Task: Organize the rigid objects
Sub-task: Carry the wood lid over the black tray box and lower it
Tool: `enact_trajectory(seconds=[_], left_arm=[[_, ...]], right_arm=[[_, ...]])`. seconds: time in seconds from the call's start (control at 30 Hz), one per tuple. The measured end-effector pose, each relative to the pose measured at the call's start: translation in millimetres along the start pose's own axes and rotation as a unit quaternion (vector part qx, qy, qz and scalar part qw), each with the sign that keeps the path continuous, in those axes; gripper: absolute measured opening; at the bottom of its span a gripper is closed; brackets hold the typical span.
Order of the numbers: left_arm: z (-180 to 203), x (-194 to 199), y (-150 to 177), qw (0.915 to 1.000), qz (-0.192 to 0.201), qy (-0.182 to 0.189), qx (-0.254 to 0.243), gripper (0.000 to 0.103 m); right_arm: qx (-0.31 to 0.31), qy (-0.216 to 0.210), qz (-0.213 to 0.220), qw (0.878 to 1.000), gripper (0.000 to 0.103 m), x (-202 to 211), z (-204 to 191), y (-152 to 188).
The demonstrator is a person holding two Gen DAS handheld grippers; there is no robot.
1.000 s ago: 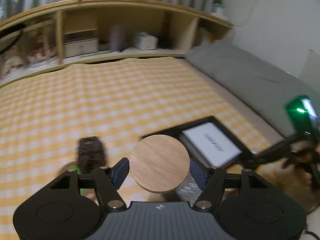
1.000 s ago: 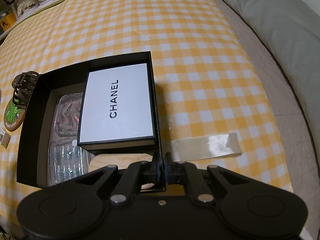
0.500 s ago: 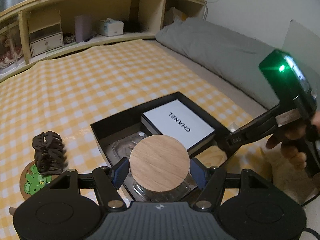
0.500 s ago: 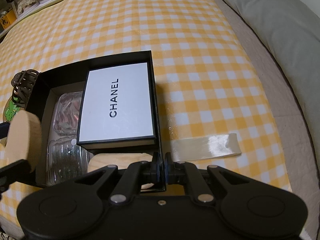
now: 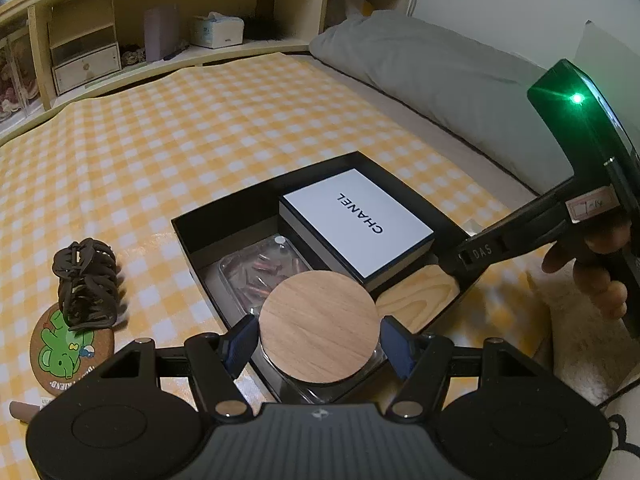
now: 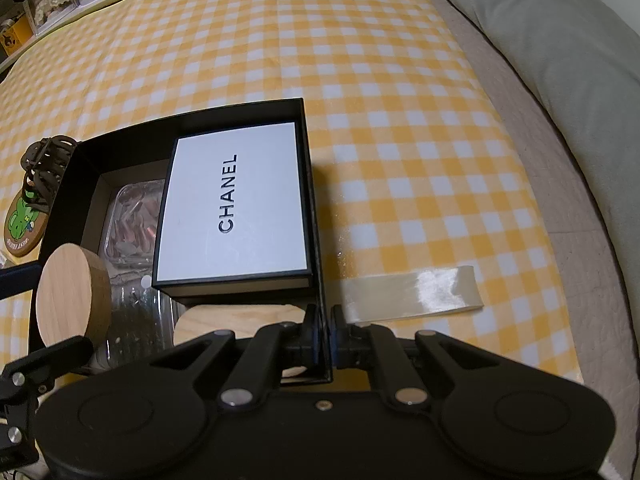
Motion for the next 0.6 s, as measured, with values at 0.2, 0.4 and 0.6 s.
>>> enact_trajectory(seconds=[0.2,0.4,0.6], left_arm=[[3.6,2.1,0.9,0.9999,-0.007,0.011,0.005,0.075],[8.6,5.2,0.5,0.9998,-0.007,0.018,0.005,0.076],[12.6,7.3,0.2,0.9997,-0.009,0.022,0.005,0.076]], right_arm=[[0.001,0.0,0.0,1.0,0.007,-0.6,2.4,0.5],[0.0,0.001,0.0,1.0,0.007,-0.2,1.8,-0.2],[0.001,0.001,0.0,1.0,0.007,0.5,-1.2,-1.6]])
Point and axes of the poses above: each gripper's, at about its wrist camera, not at the fingertips, and x roughly against the way its jaws point, z to its right, y to its underside, the point moved 9 cm from there along -x, roughly the way its jaws point, and after that the axes turned 11 degrees about y, right-handed, at the moved point
